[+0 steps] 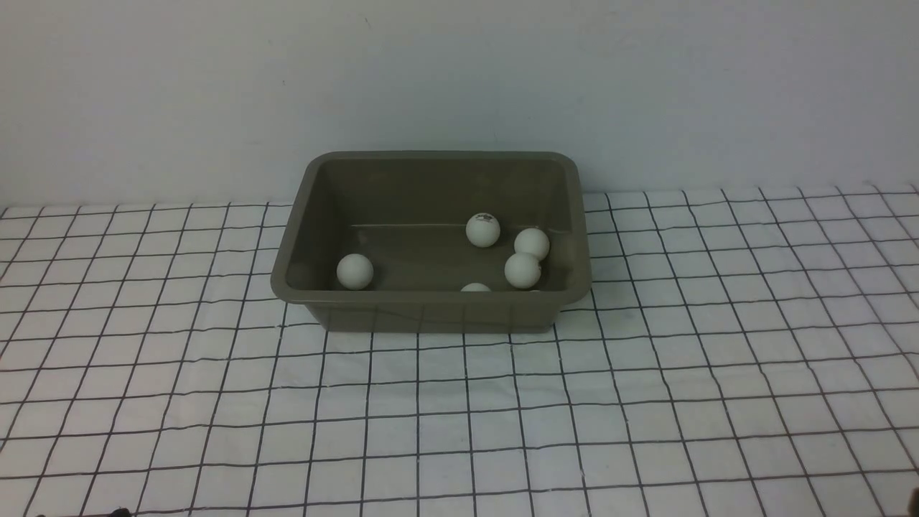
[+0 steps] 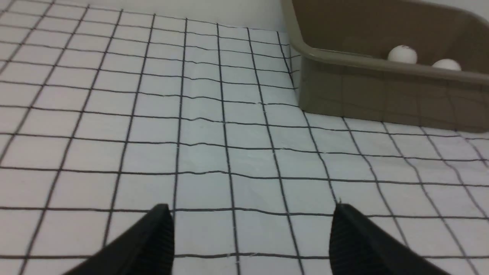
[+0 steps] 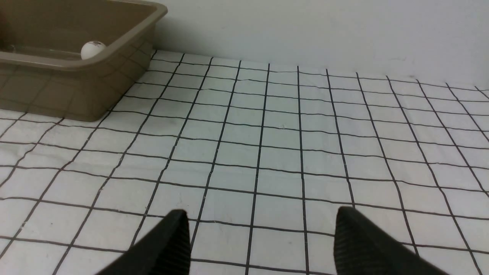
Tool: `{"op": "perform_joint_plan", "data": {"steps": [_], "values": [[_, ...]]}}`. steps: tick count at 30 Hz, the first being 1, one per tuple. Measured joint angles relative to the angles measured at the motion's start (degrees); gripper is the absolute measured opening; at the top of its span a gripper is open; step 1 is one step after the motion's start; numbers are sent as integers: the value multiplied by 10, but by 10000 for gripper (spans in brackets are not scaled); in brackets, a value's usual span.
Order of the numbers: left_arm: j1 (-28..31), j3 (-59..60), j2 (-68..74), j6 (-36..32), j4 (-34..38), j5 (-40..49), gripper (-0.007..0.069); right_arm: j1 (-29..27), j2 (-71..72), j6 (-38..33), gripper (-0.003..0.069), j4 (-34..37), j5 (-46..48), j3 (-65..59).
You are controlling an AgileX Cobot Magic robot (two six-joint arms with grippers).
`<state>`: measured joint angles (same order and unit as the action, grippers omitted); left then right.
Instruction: Put the table tennis balls into the box on the white checkered tablecloth.
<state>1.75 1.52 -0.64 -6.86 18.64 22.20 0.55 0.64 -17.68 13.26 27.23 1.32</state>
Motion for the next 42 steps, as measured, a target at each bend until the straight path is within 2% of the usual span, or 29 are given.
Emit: {"op": "perform_joint_plan", "data": {"steps": [3,6,10,14,24,36,42], "values": [[0,0,0,0,-40,-1,492,0,0,0,462,7,4,0],[0,0,0,0,-65,-2,492,0,0,0,462,43,9,0],[1,0,0,0,-74,-2,492,0,0,0,462,109,11,-12],[1,0,0,0,-75,-2,492,0,1,1,462,125,2,-20],[1,0,0,0,-75,-2,492,0,1,10,462,81,-15,-22],[1,0,0,0,-75,-2,492,0,1,13,462,61,-35,-24],[1,0,0,0,-75,-2,492,0,1,14,462,18,-35,-24]]}}
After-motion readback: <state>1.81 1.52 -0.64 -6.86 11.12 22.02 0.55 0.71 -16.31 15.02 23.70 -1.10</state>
